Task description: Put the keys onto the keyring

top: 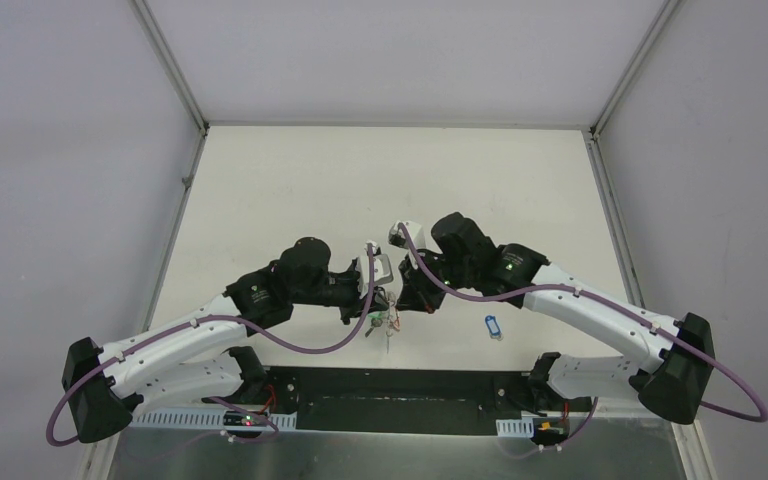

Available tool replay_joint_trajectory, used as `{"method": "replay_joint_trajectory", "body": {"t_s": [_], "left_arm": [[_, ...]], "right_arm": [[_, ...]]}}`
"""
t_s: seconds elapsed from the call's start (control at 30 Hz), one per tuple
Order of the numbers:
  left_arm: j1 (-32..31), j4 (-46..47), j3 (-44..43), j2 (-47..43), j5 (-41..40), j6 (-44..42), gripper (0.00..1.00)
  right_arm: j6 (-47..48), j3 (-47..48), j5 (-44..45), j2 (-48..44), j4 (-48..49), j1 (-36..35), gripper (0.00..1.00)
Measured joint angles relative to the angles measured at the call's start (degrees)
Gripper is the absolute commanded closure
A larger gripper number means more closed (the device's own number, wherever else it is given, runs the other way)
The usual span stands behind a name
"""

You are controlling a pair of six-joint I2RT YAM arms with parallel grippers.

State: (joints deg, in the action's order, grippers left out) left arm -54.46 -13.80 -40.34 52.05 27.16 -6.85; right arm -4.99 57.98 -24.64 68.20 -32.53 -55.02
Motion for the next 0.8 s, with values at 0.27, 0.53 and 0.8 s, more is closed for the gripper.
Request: {"method": "replay_joint_trajectory", "body": {"t_s": [0.27, 0.53, 0.8], "left_arm": [[0.0, 0.04, 0.0, -0.07, -0.11, 0.0, 1.0], [-0.79, -0.02, 0.0, -1.53, 0.07, 0.07, 1.0], [-1.07, -0.02, 0.0, -2.21, 0.09, 0.07, 1.0]], "right_arm": [[-0.83, 0.0, 1.25, 0.02, -0.59, 0.0, 1.0], [-1.29, 0.0, 3.02, 0.13, -0.28, 0.09, 1.0], [-1.36, 0.0, 2.69, -0.31, 0.11, 0.07, 1.0]]}}
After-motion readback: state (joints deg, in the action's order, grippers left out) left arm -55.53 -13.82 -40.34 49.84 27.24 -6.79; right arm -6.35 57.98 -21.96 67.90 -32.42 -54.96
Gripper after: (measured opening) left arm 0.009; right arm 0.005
